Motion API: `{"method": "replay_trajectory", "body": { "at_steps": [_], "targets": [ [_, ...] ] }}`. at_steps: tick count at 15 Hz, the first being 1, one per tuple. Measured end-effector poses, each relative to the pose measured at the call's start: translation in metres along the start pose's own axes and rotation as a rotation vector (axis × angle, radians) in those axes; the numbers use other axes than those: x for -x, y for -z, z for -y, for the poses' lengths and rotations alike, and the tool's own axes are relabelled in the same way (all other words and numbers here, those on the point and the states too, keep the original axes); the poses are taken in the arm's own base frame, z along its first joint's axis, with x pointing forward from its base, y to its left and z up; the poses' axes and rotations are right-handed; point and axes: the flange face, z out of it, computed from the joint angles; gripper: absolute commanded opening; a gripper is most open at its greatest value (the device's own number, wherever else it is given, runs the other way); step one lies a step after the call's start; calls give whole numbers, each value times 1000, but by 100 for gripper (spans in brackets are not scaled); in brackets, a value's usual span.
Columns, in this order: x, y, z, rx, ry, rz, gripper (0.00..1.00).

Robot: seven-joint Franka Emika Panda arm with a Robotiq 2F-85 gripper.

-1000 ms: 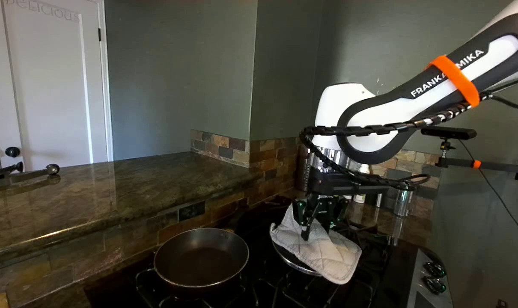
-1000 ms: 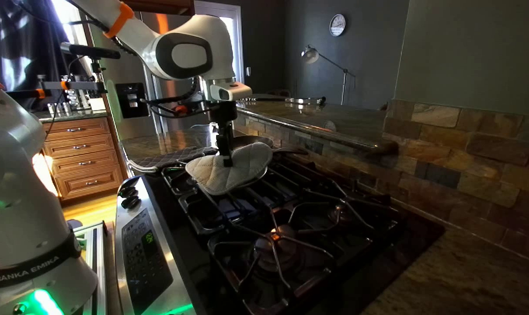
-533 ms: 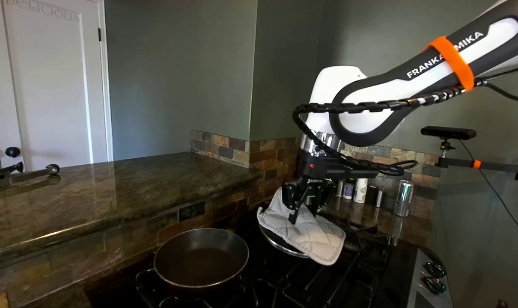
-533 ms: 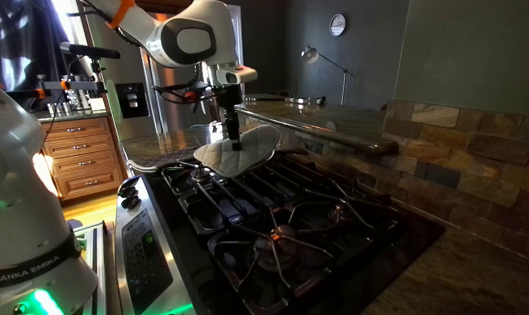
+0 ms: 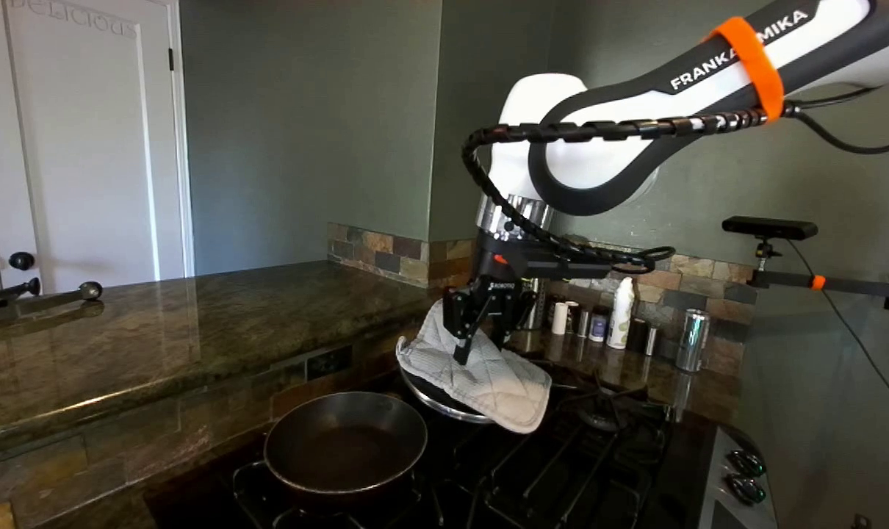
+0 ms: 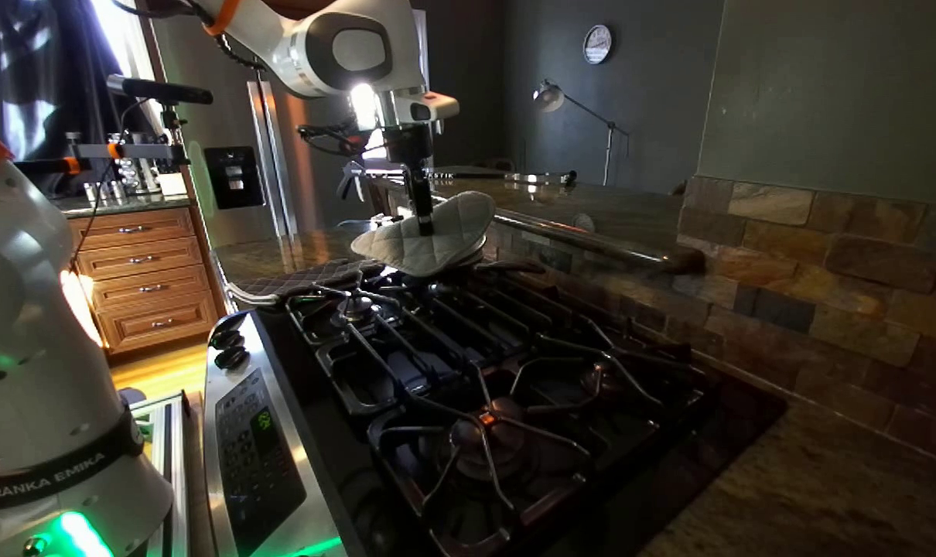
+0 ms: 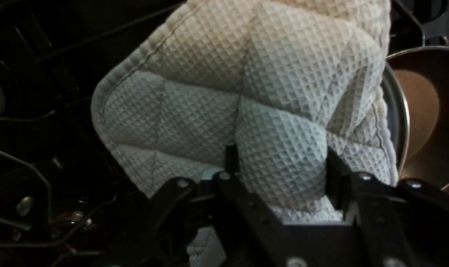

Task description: Move the black pot backwards then put the lid on top

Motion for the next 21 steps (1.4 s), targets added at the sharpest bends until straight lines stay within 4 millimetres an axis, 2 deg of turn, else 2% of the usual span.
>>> {"method": "replay_trajectory", "body": {
  "at_steps": [5,10,15,21],
  "targets": [
    [-12,-1,50,-4,90,3,30],
    [-22,-10,92,18,193,-2,30],
    [-29,-23,123,49,278,-14,30],
    [-32,-41,148,78,332,-17,30]
  ]
}}
